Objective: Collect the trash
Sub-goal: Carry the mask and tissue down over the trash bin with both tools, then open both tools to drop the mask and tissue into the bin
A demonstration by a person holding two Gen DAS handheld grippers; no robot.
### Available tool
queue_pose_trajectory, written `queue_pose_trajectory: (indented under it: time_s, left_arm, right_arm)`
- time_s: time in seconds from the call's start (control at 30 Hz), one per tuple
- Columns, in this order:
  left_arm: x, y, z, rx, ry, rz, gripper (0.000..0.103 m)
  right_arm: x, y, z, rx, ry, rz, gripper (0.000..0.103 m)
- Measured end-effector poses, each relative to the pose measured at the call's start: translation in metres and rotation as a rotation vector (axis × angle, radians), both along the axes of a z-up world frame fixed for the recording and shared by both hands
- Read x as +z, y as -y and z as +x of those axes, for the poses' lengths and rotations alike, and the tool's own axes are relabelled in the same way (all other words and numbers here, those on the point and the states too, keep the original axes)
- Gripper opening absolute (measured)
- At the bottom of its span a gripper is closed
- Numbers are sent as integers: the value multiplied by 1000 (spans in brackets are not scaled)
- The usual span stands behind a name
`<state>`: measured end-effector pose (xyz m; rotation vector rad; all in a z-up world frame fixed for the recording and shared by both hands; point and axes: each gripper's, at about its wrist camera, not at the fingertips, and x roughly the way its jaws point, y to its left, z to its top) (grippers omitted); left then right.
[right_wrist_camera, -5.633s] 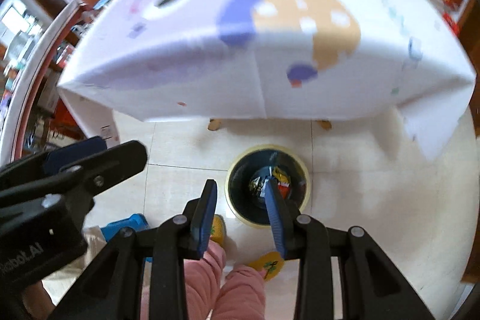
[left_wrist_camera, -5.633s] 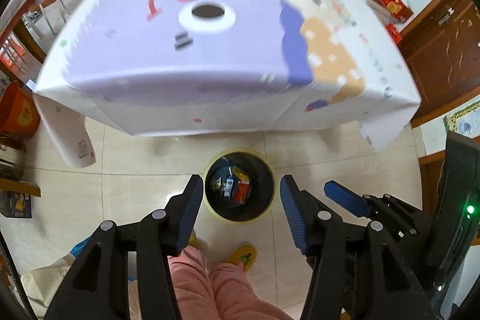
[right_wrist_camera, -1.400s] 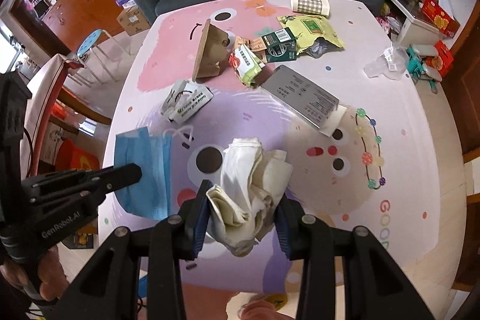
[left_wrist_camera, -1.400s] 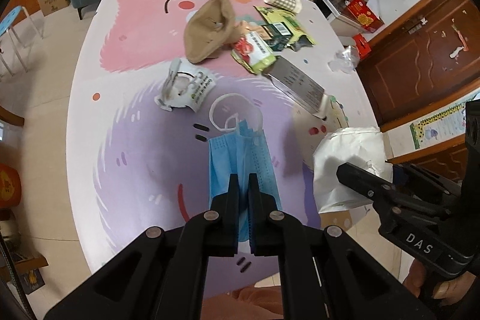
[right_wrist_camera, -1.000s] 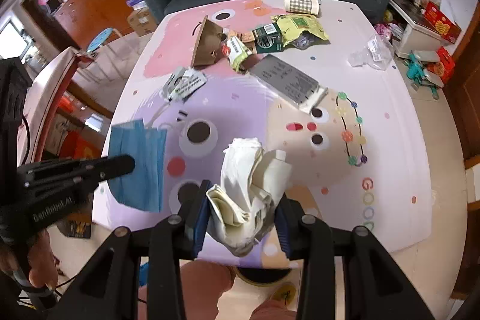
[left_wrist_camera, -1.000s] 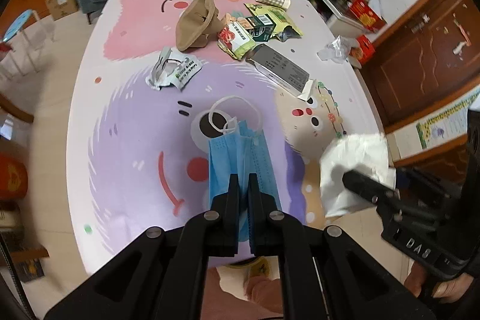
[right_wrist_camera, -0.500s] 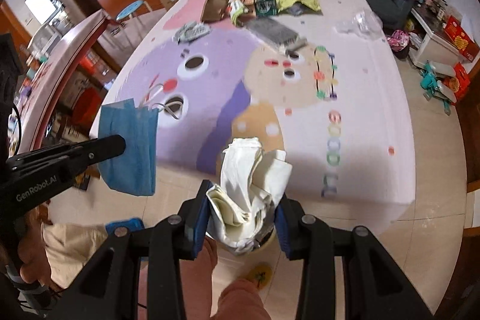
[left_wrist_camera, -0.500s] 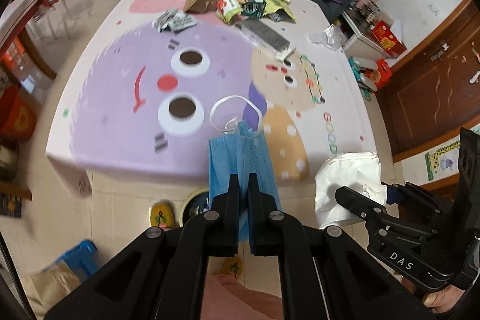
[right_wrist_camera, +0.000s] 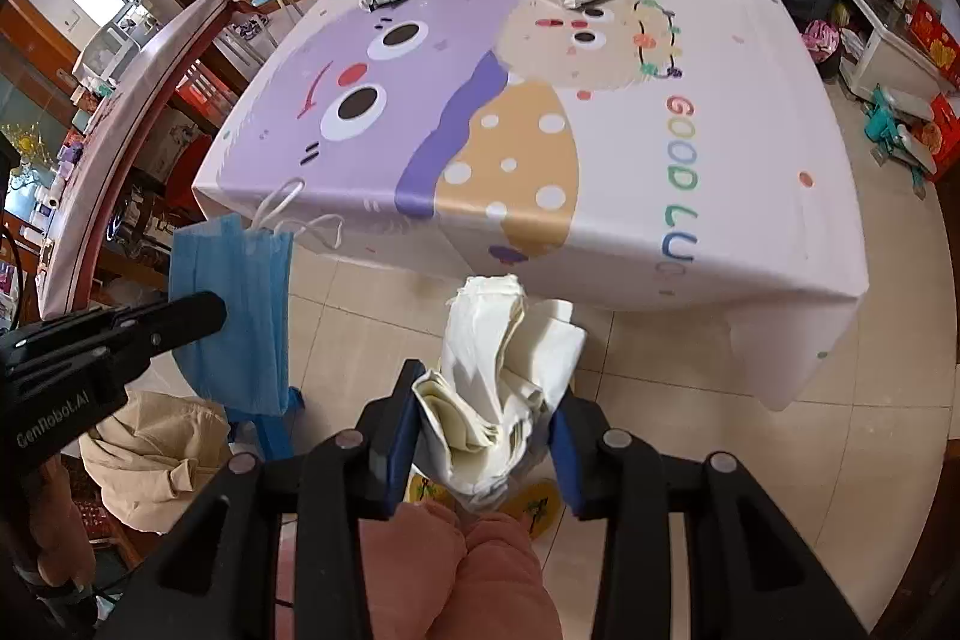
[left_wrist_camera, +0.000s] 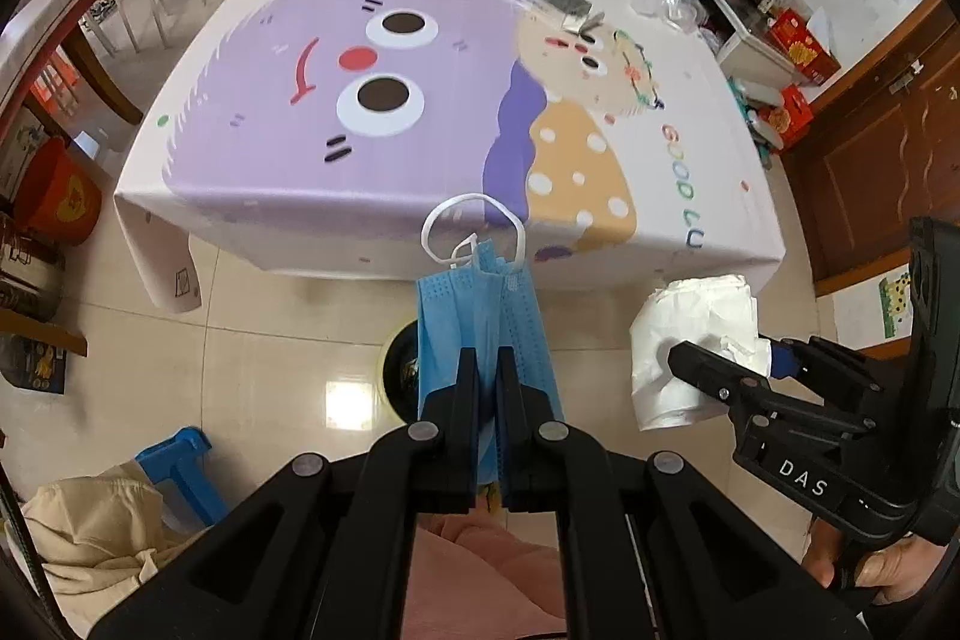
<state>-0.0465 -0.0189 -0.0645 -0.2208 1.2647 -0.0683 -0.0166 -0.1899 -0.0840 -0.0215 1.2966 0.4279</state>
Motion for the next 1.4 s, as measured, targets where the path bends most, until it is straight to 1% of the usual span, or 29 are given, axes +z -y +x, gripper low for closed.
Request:
queue_pose_trajectory:
  time_s: [0.2,0.33,0.53,0.7,0.8,0.9,1.0,1.1,1.2,1.4]
  left_arm:
    - [-13,0,-5,-20,-18,8,2]
    - [-28,-1,-9,-34,-36,4,2]
    - [-59,-5,-16,-26,-75,-2,2]
    - [-86,-5,-19,-21,-103,8,2]
    - [-106,-7,-21,-1,-120,4,2]
    - [-124,-12,-22,28,-136,-5,3]
    - [-147,-17,-20,57,-154,-14,3]
    - [-168,-21,-15,68,-165,-22,3]
    - [-194,-22,-5,74,-172,-34,3]
    - [-250,-22,17,82,-190,-46,3]
  right_arm:
    - [-14,-5,-3,-4,-24,-13,39]
    - [-28,-7,-2,-14,-32,-25,39]
    - [-61,-5,0,-59,-69,-45,39]
    - [-89,-9,0,-59,-100,-53,39]
    - [-106,-13,1,-60,-115,-51,39]
    - [-127,-16,0,-70,-135,-44,39]
    - [-154,-18,1,-94,-173,-33,39]
    - [-180,-22,0,-105,-197,-34,39]
    - [-211,-26,0,-116,-223,-43,40]
    - [-266,-25,6,-155,-243,-55,42]
